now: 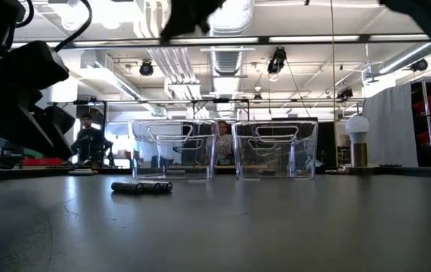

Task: Sort batteries
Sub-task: Put the white battery into the left transparent bin

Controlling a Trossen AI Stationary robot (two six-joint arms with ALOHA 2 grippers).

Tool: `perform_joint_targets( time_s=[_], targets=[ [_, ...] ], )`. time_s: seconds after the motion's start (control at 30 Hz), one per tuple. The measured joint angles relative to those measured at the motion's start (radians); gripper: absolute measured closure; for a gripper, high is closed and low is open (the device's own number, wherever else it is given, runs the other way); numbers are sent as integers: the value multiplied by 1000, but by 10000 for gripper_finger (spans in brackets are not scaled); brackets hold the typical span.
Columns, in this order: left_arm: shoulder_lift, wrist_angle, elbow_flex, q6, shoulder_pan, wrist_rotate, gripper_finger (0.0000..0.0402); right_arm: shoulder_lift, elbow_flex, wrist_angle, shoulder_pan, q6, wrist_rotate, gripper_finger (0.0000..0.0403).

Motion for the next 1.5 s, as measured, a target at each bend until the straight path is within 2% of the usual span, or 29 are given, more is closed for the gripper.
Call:
perform_joint_targets(
  time_s=[0.17,0.37,0.53,0.7,0.83,1.2,1.3,1.5],
  targets=[
    [2,-1,0,-2,0,-17,248,-130,1,8,126,8,-4,333],
    [5,-4,0,26,0,-18,248,-166,-4,-49,222,120,6,350],
    [19,2,0,158,3,-82,248,-160,-4,-215,290,261,117,354],
    [55,66,0,174,10,-97,248,-135,-31,-337,366,411,204,345],
    [122,182,0,182,10,-99,248,-142,-71,-317,430,487,284,338],
    [389,479,1,182,15,-102,248,-150,-93,-335,490,516,293,307],
    [458,526,16,171,15,-101,248,-163,-93,-345,495,516,292,298],
    [521,530,68,147,15,-66,248,-205,-92,-328,502,476,259,281]
  ],
)
